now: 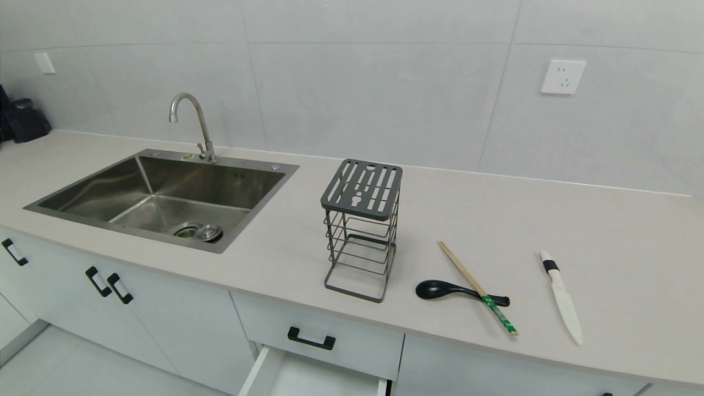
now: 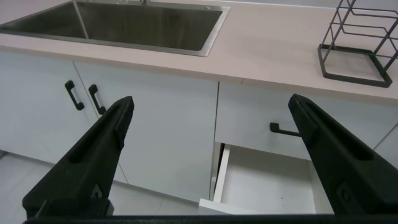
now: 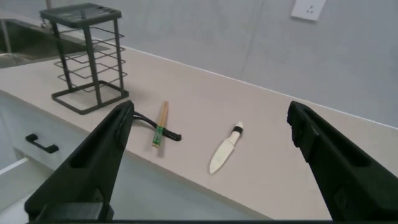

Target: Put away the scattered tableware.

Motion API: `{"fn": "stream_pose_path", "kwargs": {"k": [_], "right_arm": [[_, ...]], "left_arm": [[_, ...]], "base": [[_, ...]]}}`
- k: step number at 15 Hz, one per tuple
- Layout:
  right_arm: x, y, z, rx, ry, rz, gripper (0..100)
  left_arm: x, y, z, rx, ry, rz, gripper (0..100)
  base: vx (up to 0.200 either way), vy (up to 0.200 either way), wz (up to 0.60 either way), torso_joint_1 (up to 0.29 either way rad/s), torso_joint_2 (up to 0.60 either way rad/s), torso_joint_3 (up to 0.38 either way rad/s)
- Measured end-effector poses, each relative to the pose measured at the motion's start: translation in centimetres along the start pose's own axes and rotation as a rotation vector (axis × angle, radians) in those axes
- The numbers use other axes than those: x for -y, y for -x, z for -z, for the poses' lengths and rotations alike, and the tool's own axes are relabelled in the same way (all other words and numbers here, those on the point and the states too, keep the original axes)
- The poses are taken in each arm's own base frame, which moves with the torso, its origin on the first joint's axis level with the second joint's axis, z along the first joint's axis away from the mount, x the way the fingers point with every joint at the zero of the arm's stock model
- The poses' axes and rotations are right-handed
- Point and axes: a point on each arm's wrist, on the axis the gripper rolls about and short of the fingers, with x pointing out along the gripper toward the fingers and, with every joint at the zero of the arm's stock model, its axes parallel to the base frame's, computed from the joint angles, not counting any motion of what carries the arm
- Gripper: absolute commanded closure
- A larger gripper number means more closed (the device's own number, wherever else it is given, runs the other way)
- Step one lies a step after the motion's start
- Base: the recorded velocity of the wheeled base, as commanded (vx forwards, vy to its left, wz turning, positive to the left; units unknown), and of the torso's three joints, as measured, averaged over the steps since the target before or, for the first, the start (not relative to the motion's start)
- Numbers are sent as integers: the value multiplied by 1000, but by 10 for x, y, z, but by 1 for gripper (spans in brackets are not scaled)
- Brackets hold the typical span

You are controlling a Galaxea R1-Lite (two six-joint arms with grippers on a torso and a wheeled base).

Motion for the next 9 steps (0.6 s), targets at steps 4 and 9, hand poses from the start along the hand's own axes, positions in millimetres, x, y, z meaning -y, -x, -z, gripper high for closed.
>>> {"fn": "stream_pose_path", "kwargs": {"k": [4, 9], "right_arm": [[9, -25, -30, -92, -35, -124, 0], [25, -87, -68, -233, -80, -206, 0]], "left_arm": [[0, 0, 0, 0, 0, 0, 0], [0, 0, 0, 0, 0, 0, 0]], "base": [[0, 0, 0, 0, 0, 0], [0, 0, 0, 0, 0, 0]]}}
